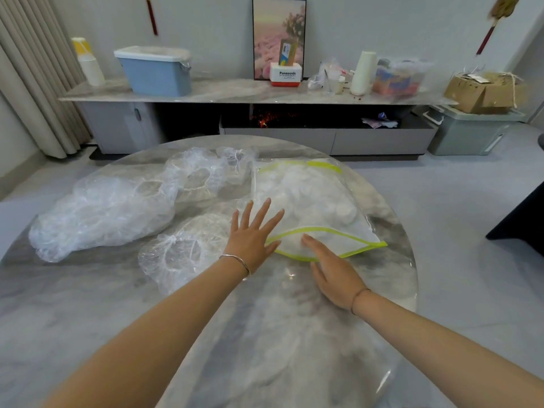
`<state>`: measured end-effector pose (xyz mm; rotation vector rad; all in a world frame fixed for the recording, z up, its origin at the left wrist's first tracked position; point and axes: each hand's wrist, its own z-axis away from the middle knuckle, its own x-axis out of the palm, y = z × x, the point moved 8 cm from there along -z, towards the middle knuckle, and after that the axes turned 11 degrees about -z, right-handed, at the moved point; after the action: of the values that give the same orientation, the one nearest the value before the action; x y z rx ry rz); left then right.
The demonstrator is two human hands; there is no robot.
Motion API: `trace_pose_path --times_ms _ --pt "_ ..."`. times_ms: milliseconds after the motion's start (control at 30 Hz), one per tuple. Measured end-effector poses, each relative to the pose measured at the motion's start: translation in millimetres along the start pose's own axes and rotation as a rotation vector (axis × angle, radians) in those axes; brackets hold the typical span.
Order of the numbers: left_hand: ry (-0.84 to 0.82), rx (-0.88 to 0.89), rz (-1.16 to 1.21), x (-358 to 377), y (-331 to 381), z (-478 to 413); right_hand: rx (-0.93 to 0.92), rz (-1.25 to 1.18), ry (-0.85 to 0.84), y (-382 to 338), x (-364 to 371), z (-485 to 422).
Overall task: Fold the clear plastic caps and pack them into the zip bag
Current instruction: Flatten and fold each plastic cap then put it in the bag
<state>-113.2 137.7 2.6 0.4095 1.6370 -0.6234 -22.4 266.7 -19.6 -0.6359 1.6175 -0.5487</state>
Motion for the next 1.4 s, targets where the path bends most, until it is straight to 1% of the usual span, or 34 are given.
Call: trace_pose_path --times_ms 33,167,233,300,467,533,667,733,767,867,933,1000,1100,1167,1300,1400 --pt "-0.017 0.0 -0.017 3 -1 -4 -0.006 0.087 -0.036 2 5 -8" --pt "-0.03 -0.004 0.009 2 -4 -16 -0.094 0.549 -0.014 10 7 -42" --pt "-0.008 -0.014 0.024 -4 -6 -20 -0.153 0.692 -0.018 15 7 -58" --pt "-0.006 -0.021 0.051 -11 -10 -23 -0.195 0.751 -0.01 19 4 -74" --pt "-0.047 -0.025 0.179 -24 -14 -38 -0.052 0.746 -0.094 37 -1 -114" --pt "-0.06 -0.01 0.223 -28 -12 -43 0.046 0.664 -0.132 50 -1 -127" --pt "-0.043 0.018 0.313 -35 -9 -46 0.21 0.555 -0.067 69 -6 -146" --pt "-0.047 0.023 0.312 -35 -8 -45 0.314 0.568 -0.09 76 -10 -151" --pt "-0.052 0.022 0.294 -35 -8 -45 0.33 0.583 -0.087 76 -12 -154" --pt "-0.072 -0.009 0.27 -30 -9 -47 0.325 0.51 -0.017 74 -16 -153" --pt "-0.071 -0.039 0.279 -27 -11 -52 0.256 0.471 -0.004 69 -11 -142" --pt "-0.074 -0.057 0.261 -24 -12 -55 0.233 0.465 -0.044 65 -4 -122" --pt "-0.111 -0.04 0.214 -17 -12 -52 0.238 0.428 -0.077 56 -2 -84" --pt "-0.139 -0.035 0.186 -11 -18 -36 0.226 0.391 -0.114 46 0 -58" --pt "-0.113 -0.048 0.138 -2 -41 15 0.167 0.386 -0.244 19 13 -10" --pt "-0.205 -0.13 0.152 17 -60 57 0.167 0.359 -0.336 9 28 15"
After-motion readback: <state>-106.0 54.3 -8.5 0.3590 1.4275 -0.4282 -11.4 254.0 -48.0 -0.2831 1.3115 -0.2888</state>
